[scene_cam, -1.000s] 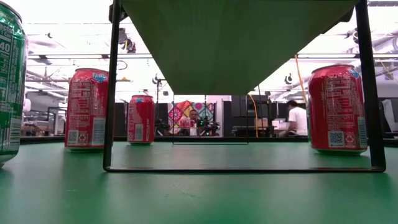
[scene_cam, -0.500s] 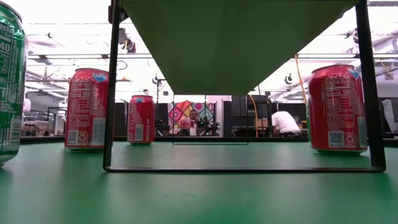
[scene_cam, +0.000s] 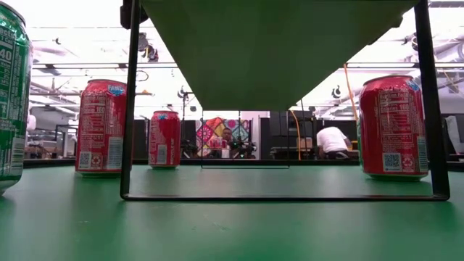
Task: Place canned beverage on shelf
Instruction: Put the orange soda can on the shelf
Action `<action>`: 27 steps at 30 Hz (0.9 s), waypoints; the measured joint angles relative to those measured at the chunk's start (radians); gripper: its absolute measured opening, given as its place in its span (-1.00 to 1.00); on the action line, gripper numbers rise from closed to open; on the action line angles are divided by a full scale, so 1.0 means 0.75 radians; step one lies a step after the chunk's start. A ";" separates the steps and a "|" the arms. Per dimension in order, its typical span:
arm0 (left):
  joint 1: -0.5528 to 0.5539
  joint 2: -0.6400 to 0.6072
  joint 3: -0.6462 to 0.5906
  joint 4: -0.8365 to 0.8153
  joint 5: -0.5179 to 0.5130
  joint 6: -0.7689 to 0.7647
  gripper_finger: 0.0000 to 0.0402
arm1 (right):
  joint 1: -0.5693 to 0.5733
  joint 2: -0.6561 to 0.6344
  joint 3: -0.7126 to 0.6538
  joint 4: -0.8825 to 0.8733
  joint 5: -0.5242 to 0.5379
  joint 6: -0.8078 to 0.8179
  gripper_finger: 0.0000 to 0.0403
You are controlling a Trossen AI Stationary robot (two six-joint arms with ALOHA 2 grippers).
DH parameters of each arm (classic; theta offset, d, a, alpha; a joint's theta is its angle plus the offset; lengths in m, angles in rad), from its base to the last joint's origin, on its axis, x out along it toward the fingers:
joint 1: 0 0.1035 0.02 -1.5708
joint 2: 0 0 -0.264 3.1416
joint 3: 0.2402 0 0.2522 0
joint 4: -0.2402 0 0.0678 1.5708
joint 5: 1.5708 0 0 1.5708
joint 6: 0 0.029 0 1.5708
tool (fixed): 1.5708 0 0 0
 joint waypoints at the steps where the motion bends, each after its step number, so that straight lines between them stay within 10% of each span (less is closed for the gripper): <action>1: 0.000 0.000 0.000 -0.008 -0.001 -0.003 -0.19 | -0.007 -0.006 0.000 -0.002 0.019 0.010 0.50; 10: 0.004 0.001 0.000 -0.027 -0.005 0.031 -0.19 | -0.030 -0.020 0.000 -0.057 0.008 -0.111 0.50; 20: 0.003 0.001 0.000 -0.032 -0.006 -0.016 -0.19 | -0.084 -0.020 0.000 -0.158 0.013 0.262 0.50; 27: 0.003 0.001 0.000 -0.032 -0.005 0.008 -0.19 | -0.090 -0.020 0.000 -0.110 0.014 0.040 0.50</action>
